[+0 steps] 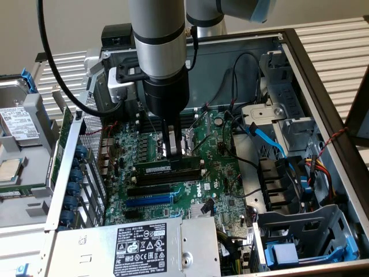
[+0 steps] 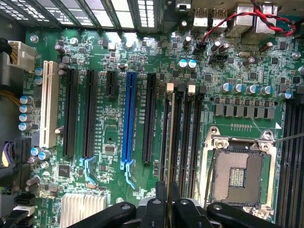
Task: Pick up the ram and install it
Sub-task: 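Insert the ram into the slot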
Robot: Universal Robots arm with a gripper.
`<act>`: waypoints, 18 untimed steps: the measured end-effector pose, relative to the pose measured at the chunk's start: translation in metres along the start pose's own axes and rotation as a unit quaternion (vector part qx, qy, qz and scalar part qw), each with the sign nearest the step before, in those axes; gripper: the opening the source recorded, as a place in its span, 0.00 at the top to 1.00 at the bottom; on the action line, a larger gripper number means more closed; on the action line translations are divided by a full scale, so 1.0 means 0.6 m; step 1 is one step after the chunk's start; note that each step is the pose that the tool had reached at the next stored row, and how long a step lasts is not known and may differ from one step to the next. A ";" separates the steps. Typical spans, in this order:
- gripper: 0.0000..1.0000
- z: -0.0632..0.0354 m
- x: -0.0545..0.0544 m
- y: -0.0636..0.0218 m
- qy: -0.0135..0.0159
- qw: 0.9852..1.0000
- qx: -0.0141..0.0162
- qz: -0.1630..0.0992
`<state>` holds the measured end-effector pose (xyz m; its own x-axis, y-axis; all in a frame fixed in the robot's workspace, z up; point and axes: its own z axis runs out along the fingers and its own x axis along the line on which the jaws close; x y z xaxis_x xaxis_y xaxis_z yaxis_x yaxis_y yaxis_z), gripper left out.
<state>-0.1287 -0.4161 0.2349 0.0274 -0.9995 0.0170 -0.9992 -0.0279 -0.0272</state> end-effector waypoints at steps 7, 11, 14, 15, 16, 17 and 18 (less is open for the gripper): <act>0.86 0.001 0.000 0.001 0.000 1.000 0.000 0.004; 0.86 0.002 0.000 0.001 0.000 1.000 0.000 0.004; 0.86 0.003 0.000 0.001 0.000 1.000 0.000 0.004; 0.86 0.003 0.000 0.001 0.000 1.000 0.000 0.004; 0.86 0.003 0.000 0.001 0.000 1.000 0.000 0.004; 0.86 0.003 0.000 0.001 0.000 1.000 0.000 0.004; 0.86 0.003 0.000 0.001 0.000 1.000 0.000 0.004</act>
<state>-0.1293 -0.4161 0.2331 0.0192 -0.9997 0.0167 -0.9994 -0.0196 -0.0272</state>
